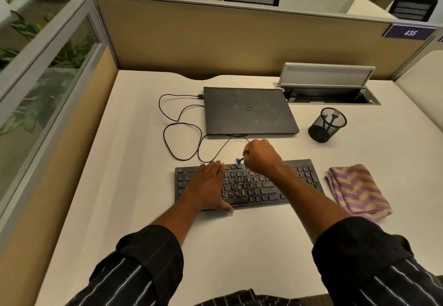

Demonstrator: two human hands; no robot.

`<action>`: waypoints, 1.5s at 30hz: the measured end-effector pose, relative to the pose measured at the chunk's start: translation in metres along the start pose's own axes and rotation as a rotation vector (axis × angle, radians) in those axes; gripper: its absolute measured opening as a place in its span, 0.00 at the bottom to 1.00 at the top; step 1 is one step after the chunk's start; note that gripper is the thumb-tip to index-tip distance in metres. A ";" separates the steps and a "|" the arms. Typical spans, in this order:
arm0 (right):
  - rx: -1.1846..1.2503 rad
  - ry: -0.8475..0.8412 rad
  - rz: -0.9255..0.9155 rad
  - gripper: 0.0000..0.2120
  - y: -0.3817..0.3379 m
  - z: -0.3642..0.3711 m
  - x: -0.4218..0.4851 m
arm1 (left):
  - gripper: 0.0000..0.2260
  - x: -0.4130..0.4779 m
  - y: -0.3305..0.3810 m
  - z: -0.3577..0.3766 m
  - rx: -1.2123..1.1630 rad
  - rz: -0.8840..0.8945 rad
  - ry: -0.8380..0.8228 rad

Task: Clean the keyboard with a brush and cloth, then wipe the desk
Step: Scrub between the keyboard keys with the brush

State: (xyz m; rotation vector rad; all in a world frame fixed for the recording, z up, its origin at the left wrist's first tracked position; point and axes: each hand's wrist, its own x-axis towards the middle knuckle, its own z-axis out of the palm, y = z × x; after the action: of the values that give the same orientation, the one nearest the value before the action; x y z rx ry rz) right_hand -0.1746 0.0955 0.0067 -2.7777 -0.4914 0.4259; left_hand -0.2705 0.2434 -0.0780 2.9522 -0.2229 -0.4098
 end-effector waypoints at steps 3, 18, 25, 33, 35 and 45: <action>-0.019 -0.041 0.022 0.08 0.000 0.004 -0.001 | 0.62 0.000 -0.002 0.001 -0.009 0.000 -0.004; -0.017 -0.021 0.000 0.07 -0.020 0.007 0.003 | 0.63 -0.008 -0.012 0.000 0.027 -0.063 0.005; -0.034 -0.037 -0.004 0.07 -0.018 0.009 0.001 | 0.62 -0.011 -0.014 -0.002 0.007 -0.053 0.018; -0.004 -0.053 -0.020 0.09 -0.019 0.004 0.002 | 0.64 -0.014 -0.019 -0.001 0.008 -0.047 0.013; -0.020 -0.069 -0.009 0.07 -0.019 0.006 0.001 | 0.63 -0.014 -0.019 -0.001 0.008 -0.051 0.009; -0.083 -0.075 -0.152 0.11 -0.033 0.008 0.000 | 0.62 -0.013 -0.021 0.000 0.015 -0.048 -0.003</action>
State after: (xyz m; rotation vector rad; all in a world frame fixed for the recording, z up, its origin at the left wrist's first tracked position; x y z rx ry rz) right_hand -0.1870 0.1269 0.0103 -2.7854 -0.7490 0.4863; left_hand -0.2799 0.2659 -0.0784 2.9765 -0.1565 -0.4205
